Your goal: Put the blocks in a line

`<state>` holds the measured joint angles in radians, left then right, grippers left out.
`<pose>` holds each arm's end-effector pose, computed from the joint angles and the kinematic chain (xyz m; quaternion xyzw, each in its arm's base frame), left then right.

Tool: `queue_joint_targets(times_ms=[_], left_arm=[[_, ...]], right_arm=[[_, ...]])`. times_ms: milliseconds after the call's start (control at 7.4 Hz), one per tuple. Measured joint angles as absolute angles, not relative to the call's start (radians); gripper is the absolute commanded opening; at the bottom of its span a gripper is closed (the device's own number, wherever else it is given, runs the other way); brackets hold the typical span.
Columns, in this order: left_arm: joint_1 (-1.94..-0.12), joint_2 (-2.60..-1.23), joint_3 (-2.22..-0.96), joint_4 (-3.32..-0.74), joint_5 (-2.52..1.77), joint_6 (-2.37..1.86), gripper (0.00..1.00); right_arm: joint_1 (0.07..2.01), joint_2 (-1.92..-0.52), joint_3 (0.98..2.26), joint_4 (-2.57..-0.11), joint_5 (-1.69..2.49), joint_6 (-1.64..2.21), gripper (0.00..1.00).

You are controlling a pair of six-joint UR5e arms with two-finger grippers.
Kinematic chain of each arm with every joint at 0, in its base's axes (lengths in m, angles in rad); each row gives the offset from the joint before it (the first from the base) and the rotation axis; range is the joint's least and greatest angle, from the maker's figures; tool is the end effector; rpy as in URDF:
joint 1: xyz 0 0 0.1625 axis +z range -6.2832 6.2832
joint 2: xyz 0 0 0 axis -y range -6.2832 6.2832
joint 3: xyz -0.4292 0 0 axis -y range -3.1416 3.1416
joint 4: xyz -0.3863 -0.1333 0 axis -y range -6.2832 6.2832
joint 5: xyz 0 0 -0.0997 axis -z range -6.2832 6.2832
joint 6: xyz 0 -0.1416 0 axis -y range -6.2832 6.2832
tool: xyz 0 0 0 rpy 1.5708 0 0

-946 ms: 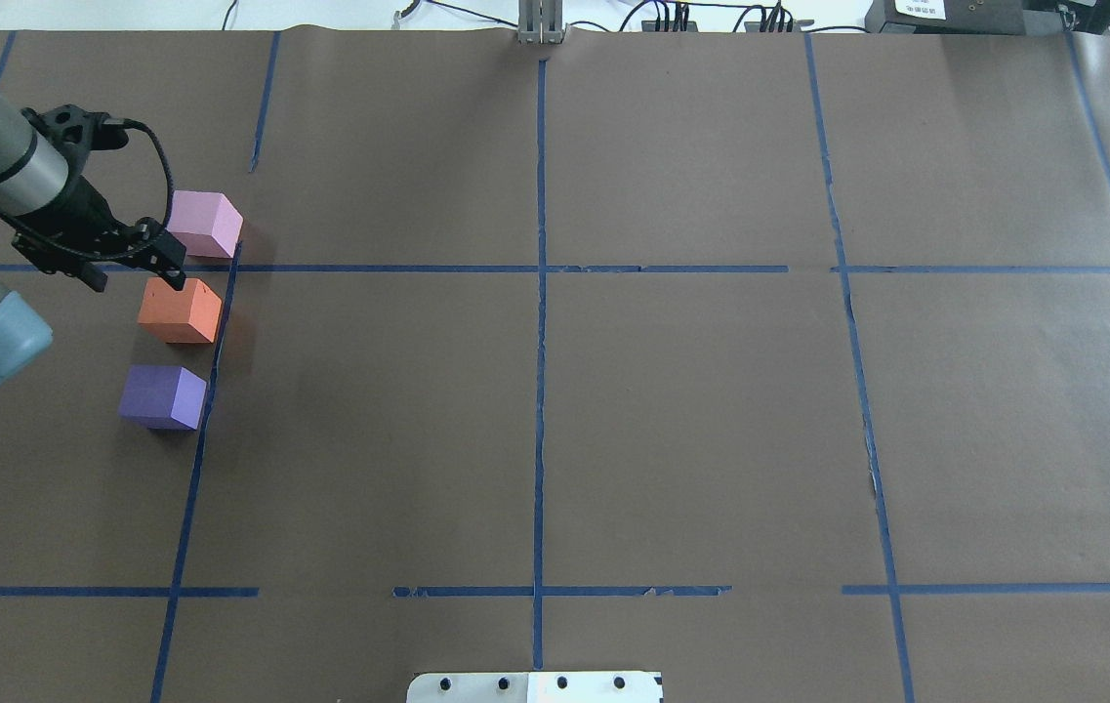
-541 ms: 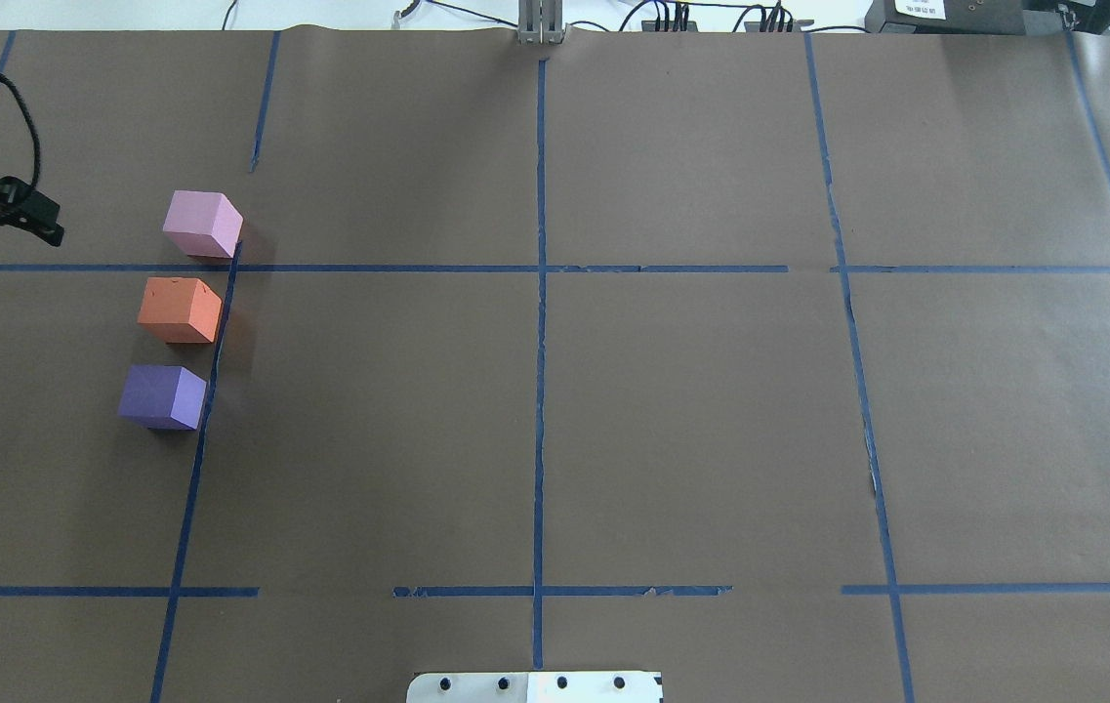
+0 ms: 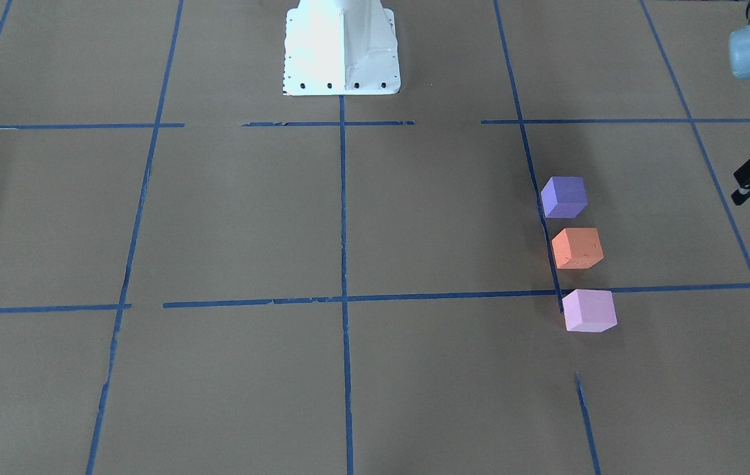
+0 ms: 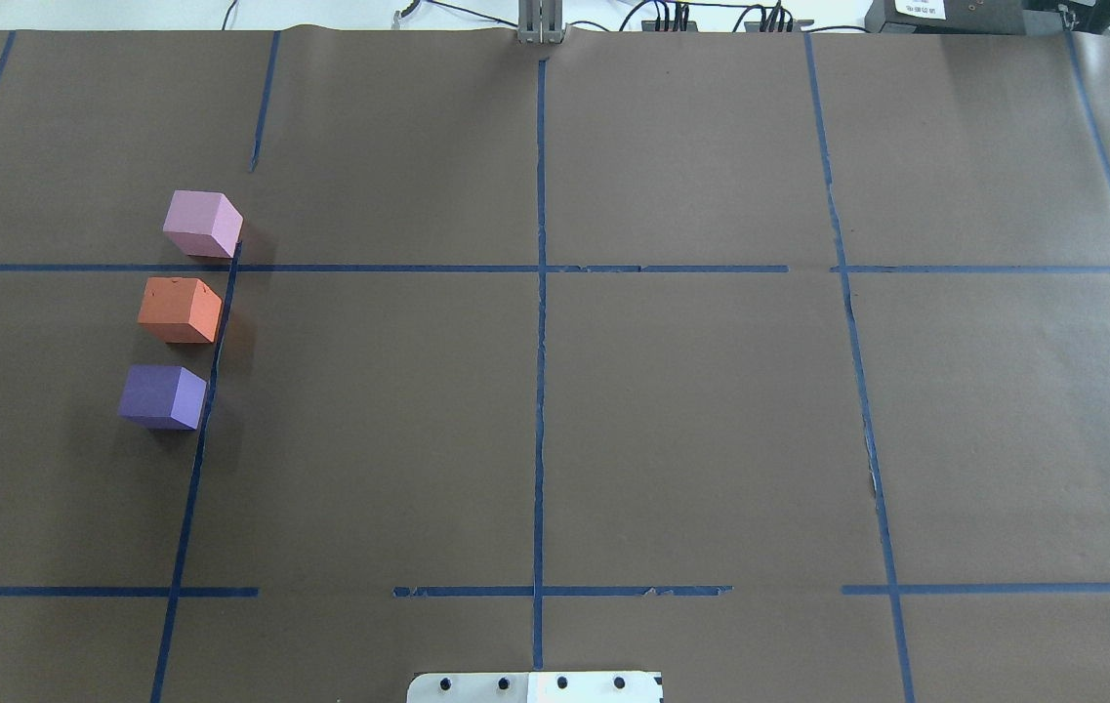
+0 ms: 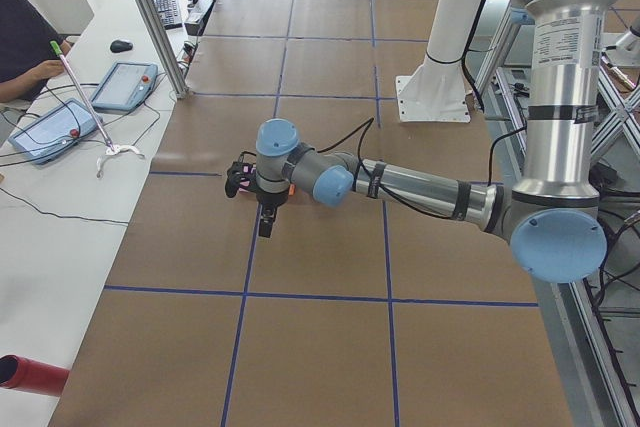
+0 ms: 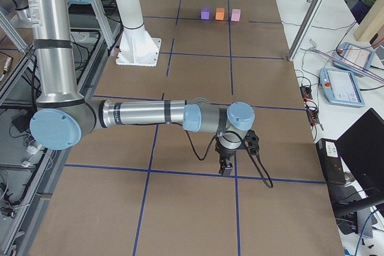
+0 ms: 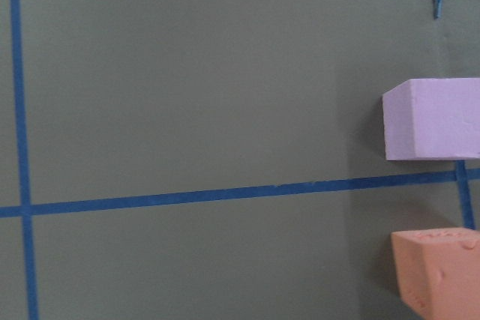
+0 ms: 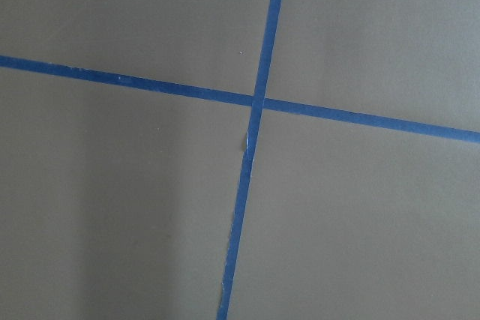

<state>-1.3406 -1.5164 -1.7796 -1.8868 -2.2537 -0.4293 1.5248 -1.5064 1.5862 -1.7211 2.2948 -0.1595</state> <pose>0.0706 -0.4939 0.5844 0.1023 0.3792 -0.0134 0.9195 0.0163 -0.5060 0.6729 -0.0128 -0.3552 -0.0834 0.9310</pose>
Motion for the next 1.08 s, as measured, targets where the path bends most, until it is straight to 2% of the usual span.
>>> queue_joint_targets(times_ms=[676, 1081], left_arm=[[-1.403, -1.399, -1.755, -1.985, -2.294, -0.405, 1.00], [-1.458, -1.373, -1.711, -1.995, -2.364, -0.252, 1.00]], right_arm=[[1.525, -1.506, 1.586, -1.721, 2.295, -0.160, 1.00], [1.525, -1.506, 1.586, -1.721, 2.295, -0.160, 1.00]])
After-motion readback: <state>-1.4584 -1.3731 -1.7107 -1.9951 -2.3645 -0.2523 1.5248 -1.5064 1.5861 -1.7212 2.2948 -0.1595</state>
